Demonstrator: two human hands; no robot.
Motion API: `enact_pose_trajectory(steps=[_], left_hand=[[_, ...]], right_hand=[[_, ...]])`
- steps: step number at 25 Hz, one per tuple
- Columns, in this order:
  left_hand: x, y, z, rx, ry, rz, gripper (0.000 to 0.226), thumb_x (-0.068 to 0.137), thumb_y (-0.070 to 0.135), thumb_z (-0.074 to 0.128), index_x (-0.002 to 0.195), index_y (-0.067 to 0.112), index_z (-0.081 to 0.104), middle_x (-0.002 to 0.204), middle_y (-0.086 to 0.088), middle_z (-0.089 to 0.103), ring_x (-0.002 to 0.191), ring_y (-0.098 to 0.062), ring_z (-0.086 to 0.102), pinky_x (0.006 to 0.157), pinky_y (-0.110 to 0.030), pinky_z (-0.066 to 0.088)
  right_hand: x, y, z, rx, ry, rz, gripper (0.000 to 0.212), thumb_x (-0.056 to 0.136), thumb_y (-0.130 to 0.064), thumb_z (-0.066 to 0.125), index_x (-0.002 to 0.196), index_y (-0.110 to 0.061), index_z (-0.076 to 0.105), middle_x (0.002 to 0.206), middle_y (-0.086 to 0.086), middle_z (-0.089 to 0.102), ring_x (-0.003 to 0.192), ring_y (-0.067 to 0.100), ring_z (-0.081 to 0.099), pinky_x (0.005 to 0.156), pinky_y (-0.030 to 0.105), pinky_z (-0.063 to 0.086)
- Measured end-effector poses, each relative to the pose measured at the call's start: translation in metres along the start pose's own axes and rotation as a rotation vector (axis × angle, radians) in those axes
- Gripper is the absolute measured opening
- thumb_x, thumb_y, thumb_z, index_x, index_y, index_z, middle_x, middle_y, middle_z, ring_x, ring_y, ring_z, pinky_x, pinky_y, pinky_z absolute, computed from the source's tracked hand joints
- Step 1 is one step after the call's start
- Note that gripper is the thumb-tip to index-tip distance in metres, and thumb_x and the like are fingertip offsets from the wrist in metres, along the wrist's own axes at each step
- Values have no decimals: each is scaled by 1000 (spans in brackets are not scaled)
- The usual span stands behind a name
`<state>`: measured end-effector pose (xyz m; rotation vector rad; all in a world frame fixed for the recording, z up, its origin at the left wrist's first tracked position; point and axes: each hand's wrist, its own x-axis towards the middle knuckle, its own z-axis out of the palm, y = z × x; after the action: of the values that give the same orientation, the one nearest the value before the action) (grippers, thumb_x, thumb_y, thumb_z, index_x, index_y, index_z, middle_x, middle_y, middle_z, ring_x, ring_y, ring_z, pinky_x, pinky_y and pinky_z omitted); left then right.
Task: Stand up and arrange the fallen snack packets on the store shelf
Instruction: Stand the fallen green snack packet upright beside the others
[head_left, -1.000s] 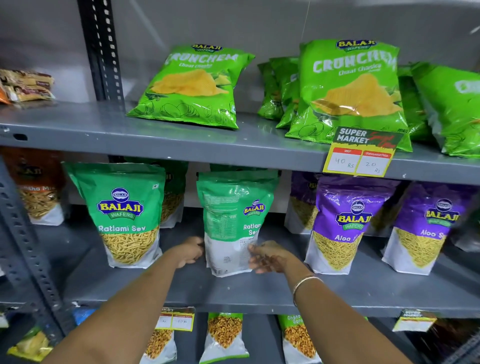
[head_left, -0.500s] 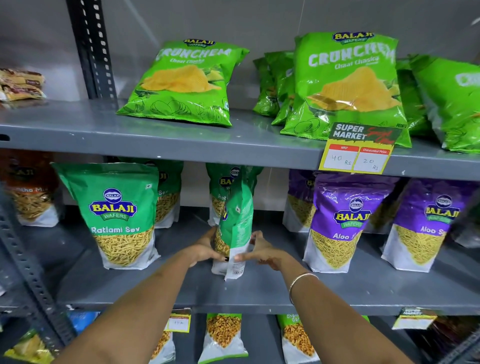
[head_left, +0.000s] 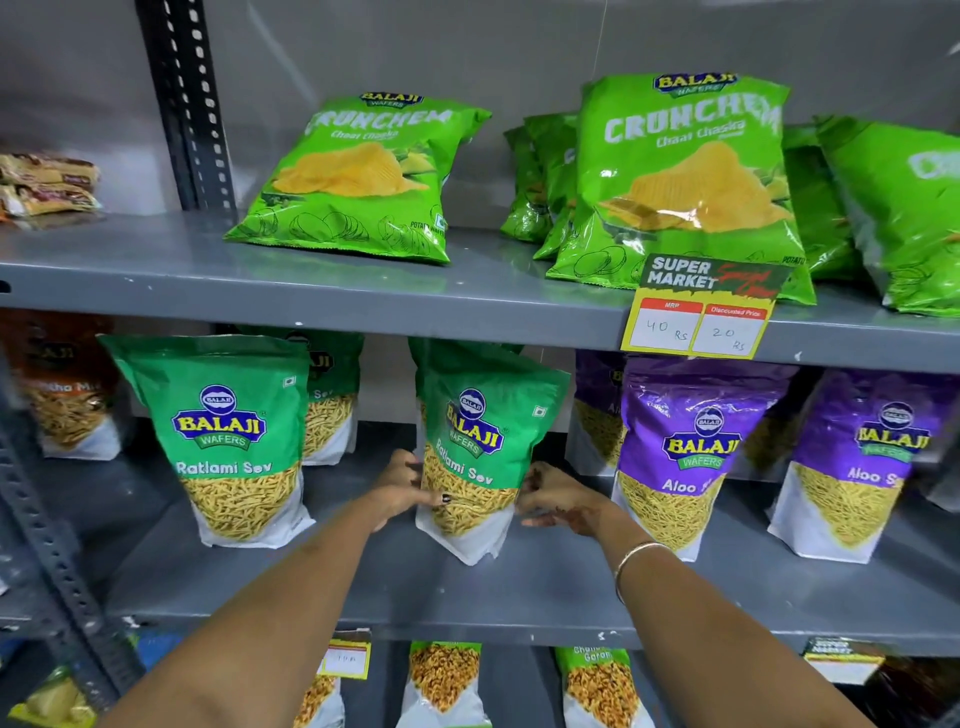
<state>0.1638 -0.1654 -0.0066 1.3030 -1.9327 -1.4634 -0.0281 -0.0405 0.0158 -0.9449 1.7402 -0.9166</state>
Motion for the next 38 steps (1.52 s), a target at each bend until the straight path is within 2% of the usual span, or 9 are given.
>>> enact_pose_trajectory(steps=[9, 11, 15, 18, 22, 25, 28, 33, 38], left_hand=[[-7, -2, 16, 184, 177, -52, 70, 64, 17, 83, 122, 5, 47, 134, -15, 51, 125, -30, 48, 102, -39, 43], [-11, -3, 18, 124, 157, -41, 62, 68, 14, 80, 118, 6, 44, 135, -15, 51, 124, -30, 48, 100, -38, 43], [-28, -15, 6, 216, 86, -101, 46, 78, 23, 72, 112, 6, 47, 120, -10, 51, 117, -26, 50, 90, -30, 40], [-48, -37, -36, 268, 24, -289, 42, 85, 43, 59, 108, 10, 50, 106, -5, 49, 98, -22, 54, 79, -30, 37], [-63, -77, -120, 225, 238, -430, 49, 86, 38, 61, 115, -1, 56, 117, -22, 62, 102, -32, 63, 86, -36, 49], [-65, -109, -180, 230, 353, -350, 62, 85, 26, 65, 136, -2, 45, 143, -20, 47, 129, -32, 49, 104, -35, 42], [-53, -131, -215, 65, 326, -181, 72, 71, 14, 79, 133, 1, 45, 143, -18, 43, 129, -28, 46, 109, -38, 38], [-31, -141, -222, -113, 185, -17, 73, 69, -4, 77, 131, 0, 39, 140, -18, 50, 126, -31, 50, 103, -37, 42], [-36, -149, -222, -67, 167, -10, 63, 72, 0, 75, 127, -2, 43, 134, -19, 55, 122, -32, 54, 104, -48, 44]], right_hand=[[7, 2, 12, 196, -37, -274, 68, 73, 22, 64, 135, 7, 39, 137, 27, 52, 127, 37, 51, 108, 43, 41], [5, 2, 9, 181, -69, -276, 62, 76, 19, 63, 133, 8, 42, 129, 24, 58, 116, 29, 62, 97, 34, 50], [2, -1, 2, -307, -171, 105, 32, 86, -5, 64, 116, 1, 56, 64, 8, 62, 33, 5, 56, 40, 21, 46], [-2, -14, 19, -570, -380, 498, 28, 90, -22, 59, 86, 5, 62, 61, 14, 61, 58, 25, 60, 68, 37, 50], [0, -49, 90, -603, -548, 406, 25, 93, -28, 55, 71, -15, 59, 65, 3, 61, 60, 15, 58, 67, 32, 47], [15, -68, 166, -580, -382, 167, 28, 91, -36, 56, 106, -13, 56, 104, 5, 55, 88, 19, 58, 76, 30, 45], [36, -76, 235, -286, -171, 49, 88, 87, -33, 62, 152, -8, 8, 161, 4, 10, 147, 21, 19, 119, 36, 22], [59, -89, 289, 205, 13, -156, 75, 76, 8, 70, 139, 0, 32, 143, 19, 47, 133, 32, 45, 112, 45, 36], [39, -86, 300, 255, 128, -176, 72, 72, 9, 73, 134, 1, 38, 136, 19, 54, 122, 29, 53, 104, 39, 43]])
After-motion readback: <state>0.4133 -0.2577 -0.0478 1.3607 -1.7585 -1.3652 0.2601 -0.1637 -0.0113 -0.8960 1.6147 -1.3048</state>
